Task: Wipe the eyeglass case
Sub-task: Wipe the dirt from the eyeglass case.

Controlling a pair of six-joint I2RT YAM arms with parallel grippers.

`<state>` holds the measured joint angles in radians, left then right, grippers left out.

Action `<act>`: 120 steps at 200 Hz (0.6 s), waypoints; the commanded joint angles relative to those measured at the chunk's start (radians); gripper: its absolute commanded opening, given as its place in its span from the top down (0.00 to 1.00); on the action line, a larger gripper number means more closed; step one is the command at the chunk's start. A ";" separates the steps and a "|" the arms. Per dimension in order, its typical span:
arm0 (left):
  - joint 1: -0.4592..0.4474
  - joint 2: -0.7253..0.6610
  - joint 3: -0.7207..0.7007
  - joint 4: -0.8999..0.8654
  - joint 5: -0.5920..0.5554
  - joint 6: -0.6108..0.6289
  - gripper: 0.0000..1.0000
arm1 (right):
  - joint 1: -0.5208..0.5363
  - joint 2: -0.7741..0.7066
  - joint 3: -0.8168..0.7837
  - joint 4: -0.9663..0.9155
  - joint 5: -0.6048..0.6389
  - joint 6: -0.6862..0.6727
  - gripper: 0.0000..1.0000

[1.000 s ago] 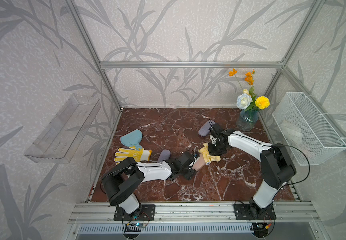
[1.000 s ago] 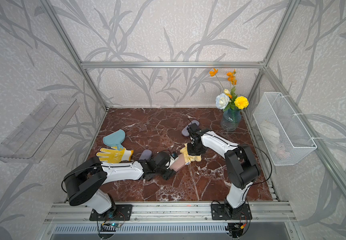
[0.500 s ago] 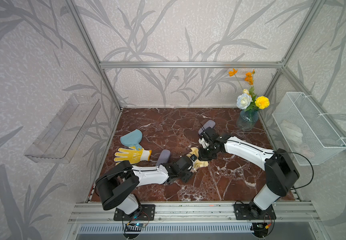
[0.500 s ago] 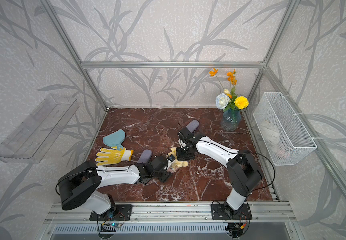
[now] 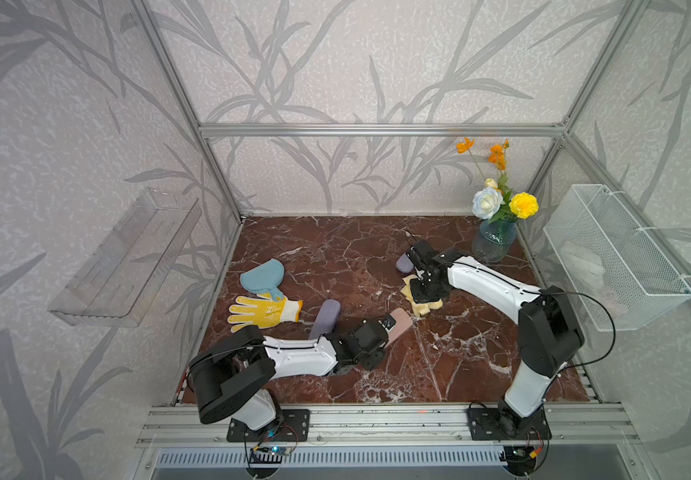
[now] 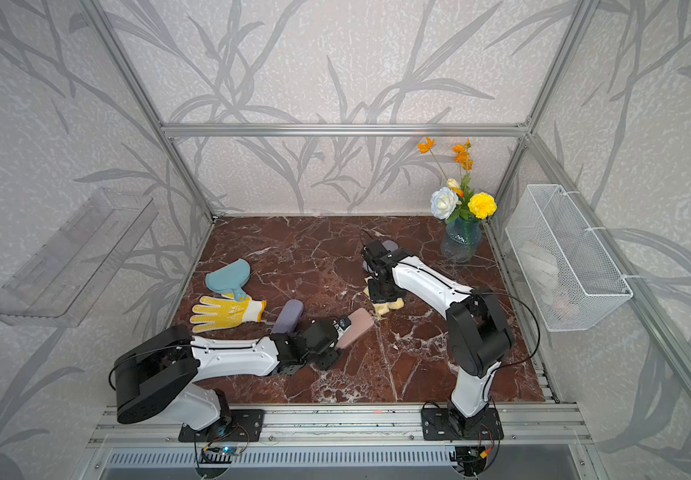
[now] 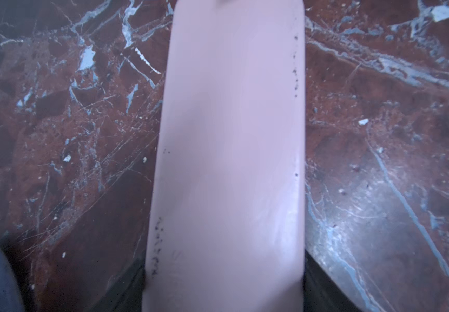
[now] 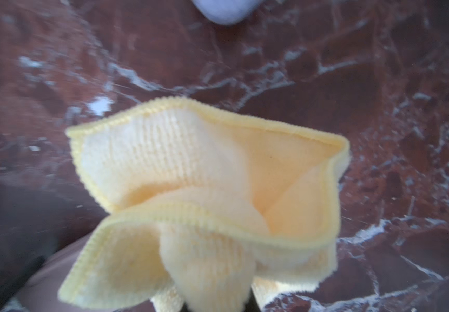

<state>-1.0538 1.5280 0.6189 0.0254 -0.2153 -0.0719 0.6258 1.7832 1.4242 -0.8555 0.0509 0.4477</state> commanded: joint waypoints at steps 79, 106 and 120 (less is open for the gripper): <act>-0.048 0.018 0.025 -0.048 -0.160 -0.017 1.00 | -0.069 0.131 -0.150 0.159 -0.437 0.099 1.00; -0.049 0.022 0.024 -0.049 -0.159 -0.027 1.00 | -0.142 0.121 -0.140 0.058 -0.183 -0.001 1.00; -0.049 0.026 0.025 -0.048 -0.151 -0.027 1.00 | -0.151 0.110 -0.120 0.015 -0.035 -0.040 1.00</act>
<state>-1.1000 1.5326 0.6224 0.0113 -0.3145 -0.0917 0.5114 1.8938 1.3121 -0.6666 -0.3466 0.5148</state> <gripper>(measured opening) 0.703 0.112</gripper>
